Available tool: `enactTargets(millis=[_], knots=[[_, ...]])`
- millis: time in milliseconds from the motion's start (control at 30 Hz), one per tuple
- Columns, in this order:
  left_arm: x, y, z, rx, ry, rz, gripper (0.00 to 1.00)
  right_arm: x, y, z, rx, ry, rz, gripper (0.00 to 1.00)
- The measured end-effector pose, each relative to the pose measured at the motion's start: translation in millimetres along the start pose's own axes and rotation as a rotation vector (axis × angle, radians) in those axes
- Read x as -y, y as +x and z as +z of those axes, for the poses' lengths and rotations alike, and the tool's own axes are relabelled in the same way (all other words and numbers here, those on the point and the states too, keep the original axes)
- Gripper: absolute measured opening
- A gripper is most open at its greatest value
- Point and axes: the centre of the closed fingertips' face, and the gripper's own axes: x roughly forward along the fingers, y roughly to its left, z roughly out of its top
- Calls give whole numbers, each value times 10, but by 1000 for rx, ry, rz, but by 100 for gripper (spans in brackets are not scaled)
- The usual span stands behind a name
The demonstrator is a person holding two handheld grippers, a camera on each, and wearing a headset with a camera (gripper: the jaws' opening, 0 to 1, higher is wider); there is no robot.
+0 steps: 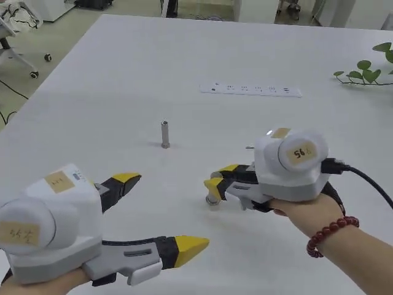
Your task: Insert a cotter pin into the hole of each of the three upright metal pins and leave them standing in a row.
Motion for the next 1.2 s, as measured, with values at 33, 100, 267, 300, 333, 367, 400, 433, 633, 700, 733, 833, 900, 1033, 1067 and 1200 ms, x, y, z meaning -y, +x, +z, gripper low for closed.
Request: enactTargets(millis=[33,100,267,300,333,367,400,433,633,700,733,833,900,1033,1067,1200], knots=[[8,2,2,0,2,-2,90,4,-20,-10,1,3,-5,13],[29,4,6,0,3,-7,89,12,-66,-45,-2,10,-14,13],[63,3,10,1,7,-12,89,3,-177,-132,-11,2,-35,13],[70,3,8,-2,9,-14,89,-6,-192,-145,-13,0,-34,13],[75,3,8,-2,10,-15,89,-10,-211,-167,-14,6,-36,13],[85,4,8,-3,5,-20,89,-12,-222,-182,-14,10,-36,13],[89,4,9,-2,4,-21,89,-15,-230,-196,-14,13,-36,13],[91,3,10,-2,5,-21,89,-13,-241,-208,-13,21,-40,13],[97,-3,12,-4,8,-19,89,-15,-316,-257,-9,28,-54,13],[101,0,9,-6,9,-20,89,-15,-336,-269,-9,28,-58,13],[106,2,13,-5,9,-20,89,-15,-343,-273,-8,29,-59,13],[118,11,28,-2,12,-22,89,-17,-365,-302,-10,30,-66,13],[122,14,35,0,13,-22,89,-11,-367,-332,-17,27,-72,13],[131,15,46,1,17,-24,89,-6,-385,-374,-22,30,-77,13],[133,14,49,1,17,-24,89,-5,-390,-381,-22,32,-80,13],[137,10,50,0,18,-24,89,11,-398,-408,-12,41,-88,13]])
